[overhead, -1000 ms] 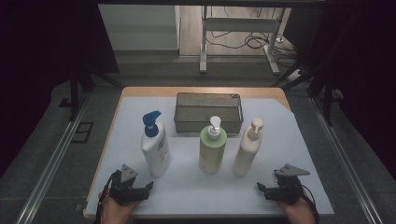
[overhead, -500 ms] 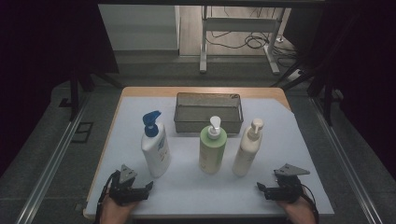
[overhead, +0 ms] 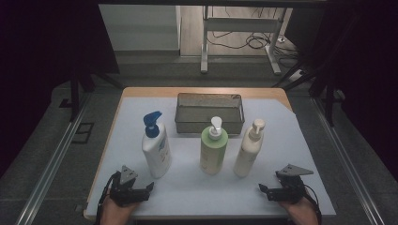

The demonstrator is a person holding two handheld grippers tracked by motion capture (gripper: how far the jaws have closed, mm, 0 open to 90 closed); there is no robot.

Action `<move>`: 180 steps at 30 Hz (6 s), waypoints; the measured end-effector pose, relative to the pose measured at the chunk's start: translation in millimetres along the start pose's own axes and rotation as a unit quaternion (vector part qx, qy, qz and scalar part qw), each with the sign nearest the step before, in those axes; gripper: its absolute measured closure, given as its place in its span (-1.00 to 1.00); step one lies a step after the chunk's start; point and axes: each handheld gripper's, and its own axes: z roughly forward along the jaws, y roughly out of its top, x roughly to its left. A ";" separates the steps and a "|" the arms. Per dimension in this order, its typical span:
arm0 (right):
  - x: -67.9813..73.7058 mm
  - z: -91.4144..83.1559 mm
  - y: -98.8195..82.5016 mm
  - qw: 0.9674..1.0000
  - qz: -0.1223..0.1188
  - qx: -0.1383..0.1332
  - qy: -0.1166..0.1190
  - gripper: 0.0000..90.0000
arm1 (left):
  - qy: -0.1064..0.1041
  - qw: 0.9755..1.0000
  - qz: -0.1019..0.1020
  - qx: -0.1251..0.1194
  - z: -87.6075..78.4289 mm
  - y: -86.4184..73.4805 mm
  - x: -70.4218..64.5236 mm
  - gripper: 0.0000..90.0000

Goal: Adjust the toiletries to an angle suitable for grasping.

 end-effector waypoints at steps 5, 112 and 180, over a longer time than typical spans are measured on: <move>3.8 -2.7 1.9 1.000 -0.011 0.003 0.001 -0.73 | 0.000 1.000 0.000 0.000 0.0 0.0 -0.1 -0.73; 47.8 9.7 51.5 0.998 -0.047 -0.029 0.013 1.00 | 0.001 1.000 0.000 -0.001 0.0 -0.2 -0.3 -0.73; 13.2 -45.6 50.2 0.999 -0.018 -0.034 -0.011 0.16 | 0.001 1.000 -0.001 -0.001 0.1 -0.2 -0.4 -0.73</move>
